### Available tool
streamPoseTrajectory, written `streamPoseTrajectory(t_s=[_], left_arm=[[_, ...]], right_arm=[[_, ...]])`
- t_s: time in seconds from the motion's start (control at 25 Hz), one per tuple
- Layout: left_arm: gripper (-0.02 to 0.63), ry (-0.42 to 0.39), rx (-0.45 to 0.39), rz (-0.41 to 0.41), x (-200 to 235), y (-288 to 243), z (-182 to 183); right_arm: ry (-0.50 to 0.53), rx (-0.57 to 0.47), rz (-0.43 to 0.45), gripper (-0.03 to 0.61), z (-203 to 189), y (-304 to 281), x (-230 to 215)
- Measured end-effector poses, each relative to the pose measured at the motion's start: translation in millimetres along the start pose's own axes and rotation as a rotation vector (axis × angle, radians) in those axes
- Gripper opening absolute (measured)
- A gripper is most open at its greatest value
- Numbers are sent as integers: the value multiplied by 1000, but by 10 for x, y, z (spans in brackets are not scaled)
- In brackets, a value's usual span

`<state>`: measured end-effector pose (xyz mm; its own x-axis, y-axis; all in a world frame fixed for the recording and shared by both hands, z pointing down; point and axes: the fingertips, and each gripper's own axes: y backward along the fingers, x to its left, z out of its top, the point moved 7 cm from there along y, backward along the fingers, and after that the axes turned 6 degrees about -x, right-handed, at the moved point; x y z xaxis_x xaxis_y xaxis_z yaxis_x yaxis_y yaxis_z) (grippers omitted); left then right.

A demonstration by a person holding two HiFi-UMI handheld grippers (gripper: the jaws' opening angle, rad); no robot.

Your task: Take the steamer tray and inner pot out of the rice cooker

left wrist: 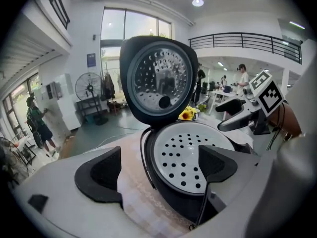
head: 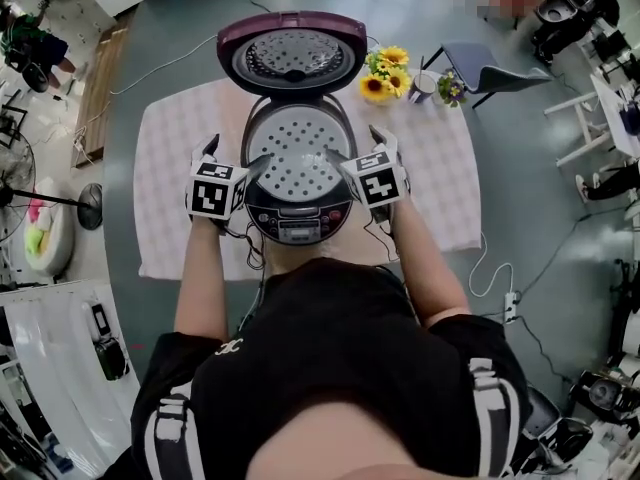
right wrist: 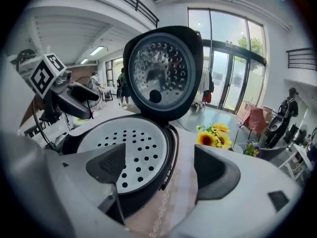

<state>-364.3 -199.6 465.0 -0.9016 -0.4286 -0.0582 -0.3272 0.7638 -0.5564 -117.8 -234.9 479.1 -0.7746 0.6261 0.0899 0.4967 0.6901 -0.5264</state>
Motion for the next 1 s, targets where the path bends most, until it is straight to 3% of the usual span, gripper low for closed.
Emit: streamPoseTrajectory(t_s=[0.4, 0.56, 0.8, 1.0], left_arm=[[462, 41, 140, -30, 120, -415, -245], [462, 6, 188, -30, 139, -515, -333], [460, 19, 225, -47, 170, -632, -367], [460, -8, 320, 3, 204, -744, -506]], right_arm=[[-3, 163, -32, 407, -116, -351, -32], [-45, 261, -40, 403, -284, -462, -53], [8, 244, -48, 403, -213, -595, -93], [-6, 294, -55, 402, -287, -632, -86]])
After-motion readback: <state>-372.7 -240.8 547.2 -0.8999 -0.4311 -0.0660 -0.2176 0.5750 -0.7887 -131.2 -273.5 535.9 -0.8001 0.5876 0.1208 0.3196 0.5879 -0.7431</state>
